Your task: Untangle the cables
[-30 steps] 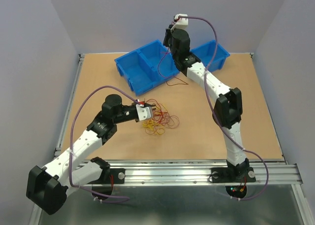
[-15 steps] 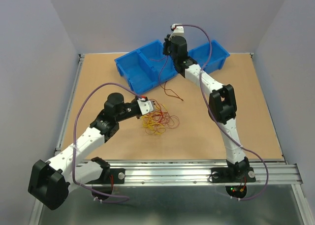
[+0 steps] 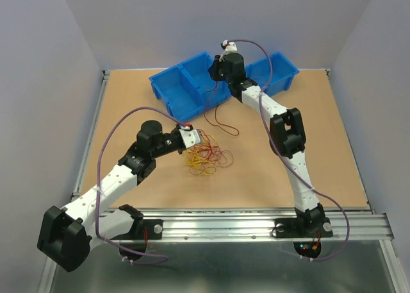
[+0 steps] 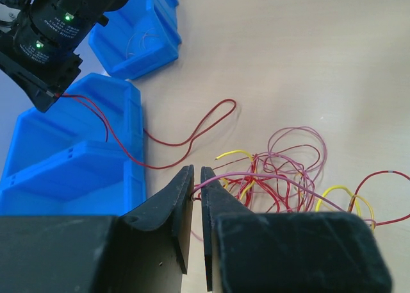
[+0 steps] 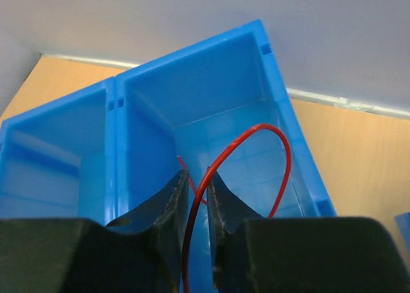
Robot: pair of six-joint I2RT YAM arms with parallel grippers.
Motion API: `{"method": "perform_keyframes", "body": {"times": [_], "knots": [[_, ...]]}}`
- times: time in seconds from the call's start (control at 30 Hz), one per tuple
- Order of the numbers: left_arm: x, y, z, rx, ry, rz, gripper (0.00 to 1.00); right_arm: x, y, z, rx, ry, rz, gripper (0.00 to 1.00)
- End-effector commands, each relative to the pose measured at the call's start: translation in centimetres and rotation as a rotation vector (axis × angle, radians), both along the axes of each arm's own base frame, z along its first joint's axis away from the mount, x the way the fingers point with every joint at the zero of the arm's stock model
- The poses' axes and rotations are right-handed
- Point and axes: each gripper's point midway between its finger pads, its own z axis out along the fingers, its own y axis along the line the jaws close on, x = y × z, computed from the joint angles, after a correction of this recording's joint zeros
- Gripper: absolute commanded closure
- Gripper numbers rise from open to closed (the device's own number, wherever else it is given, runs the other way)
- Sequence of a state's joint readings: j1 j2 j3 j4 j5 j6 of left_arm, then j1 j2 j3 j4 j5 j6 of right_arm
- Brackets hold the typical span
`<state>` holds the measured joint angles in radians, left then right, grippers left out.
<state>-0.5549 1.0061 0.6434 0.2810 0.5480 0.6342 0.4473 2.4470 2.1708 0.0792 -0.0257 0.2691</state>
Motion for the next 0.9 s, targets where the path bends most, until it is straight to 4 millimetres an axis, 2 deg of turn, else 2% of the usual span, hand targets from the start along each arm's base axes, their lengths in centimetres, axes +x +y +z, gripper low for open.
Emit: {"method": "perform_keyframes", "body": {"times": [0.0,0.07,0.1,0.17,0.2,0.23,0.3,0.33,0.37,0.53,0.57,0.6,0.63,0.87], "knots": [[0.1,-0.3,1.9,-0.045,-0.053,-0.003,0.80,-1.9,1.9,6.1,0.054,-0.091,0.117,0.76],[0.2,-0.3,1.8,-0.043,-0.053,-0.002,0.80,-2.6,1.8,6.4,0.043,-0.086,0.133,0.71],[0.2,-0.4,1.9,-0.044,-0.054,-0.003,0.80,-2.8,1.6,5.8,0.030,-0.064,0.130,0.71],[0.4,-0.4,1.6,-0.040,-0.045,-0.001,0.80,-3.2,1.2,6.7,0.023,-0.069,0.124,0.71],[0.4,-0.4,1.5,-0.038,-0.044,-0.002,0.80,-3.3,1.2,6.5,0.013,-0.061,0.129,0.87],[0.5,-0.4,1.5,-0.037,-0.043,0.000,0.80,-3.3,1.2,7.0,0.011,-0.067,0.129,0.99],[0.5,-0.5,1.4,-0.033,-0.039,-0.002,0.80,-3.3,1.6,6.6,0.009,-0.058,0.148,0.99],[0.6,-0.5,1.4,-0.032,-0.040,-0.001,0.80,-3.2,1.9,7.4,0.018,-0.077,0.164,0.99],[0.6,-0.5,1.4,-0.030,-0.039,0.002,0.80,-2.9,2.5,6.1,0.013,-0.057,0.182,1.00],[0.7,-0.5,1.4,-0.030,-0.037,0.007,0.80,-2.6,4.0,4.7,0.062,-0.017,0.309,1.00],[0.7,-0.4,1.4,-0.030,-0.036,0.009,0.80,-2.6,3.9,4.6,0.095,0.004,0.324,0.99],[0.8,-0.4,1.4,-0.031,-0.037,0.009,0.80,-1.9,2.9,5.3,0.118,-0.005,0.328,1.00],[0.7,-0.4,1.5,-0.032,-0.037,0.009,0.80,-1.9,3.0,4.1,0.135,0.024,0.364,1.00],[0.9,-0.5,1.2,-0.026,-0.029,0.009,0.80,0.2,1.7,1.2,0.171,0.067,0.332,0.99]]}}
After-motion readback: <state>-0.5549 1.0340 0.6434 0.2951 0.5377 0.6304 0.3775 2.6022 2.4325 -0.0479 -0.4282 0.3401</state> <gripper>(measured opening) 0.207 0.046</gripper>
